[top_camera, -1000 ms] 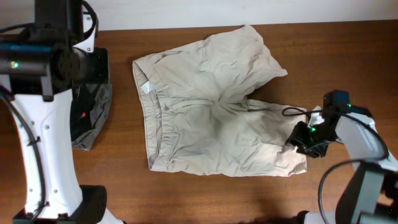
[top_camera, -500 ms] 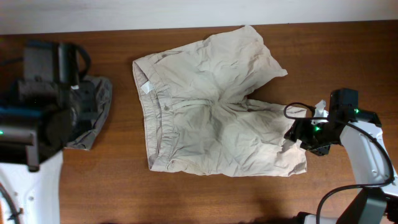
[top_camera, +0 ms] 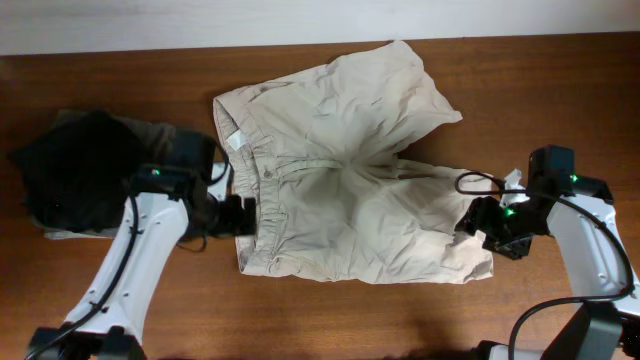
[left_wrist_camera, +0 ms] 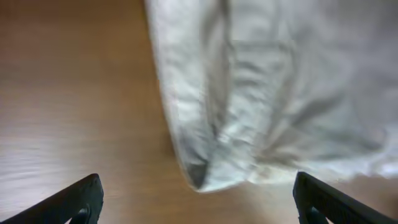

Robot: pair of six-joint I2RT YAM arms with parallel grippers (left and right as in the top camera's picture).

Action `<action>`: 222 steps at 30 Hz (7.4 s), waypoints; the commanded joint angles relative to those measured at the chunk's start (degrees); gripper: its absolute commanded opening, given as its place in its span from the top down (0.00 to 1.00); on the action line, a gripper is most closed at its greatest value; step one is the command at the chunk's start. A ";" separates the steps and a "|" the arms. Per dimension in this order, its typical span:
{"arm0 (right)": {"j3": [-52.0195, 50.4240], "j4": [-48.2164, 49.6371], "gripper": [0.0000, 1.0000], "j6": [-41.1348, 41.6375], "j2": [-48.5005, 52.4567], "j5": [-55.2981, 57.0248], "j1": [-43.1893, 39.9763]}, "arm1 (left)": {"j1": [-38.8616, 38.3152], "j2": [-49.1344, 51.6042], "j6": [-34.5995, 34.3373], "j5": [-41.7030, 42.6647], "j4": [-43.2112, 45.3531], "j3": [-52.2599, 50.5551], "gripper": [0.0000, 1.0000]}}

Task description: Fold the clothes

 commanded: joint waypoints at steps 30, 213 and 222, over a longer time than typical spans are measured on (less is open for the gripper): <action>0.72 -1.66 0.33 0.00 -0.83 2.73 -0.15 | 0.46 10.16 -4.85 12.02 10.97 -14.32 0.17; 37.90 7.96 0.96 -0.17 31.74 3.98 17.99 | -2.86 22.69 13.77 -12.59 -16.02 40.52 0.84; 30.10 20.81 0.96 5.25 34.97 0.28 18.03 | -4.02 24.09 15.21 -6.71 -2.51 29.07 0.83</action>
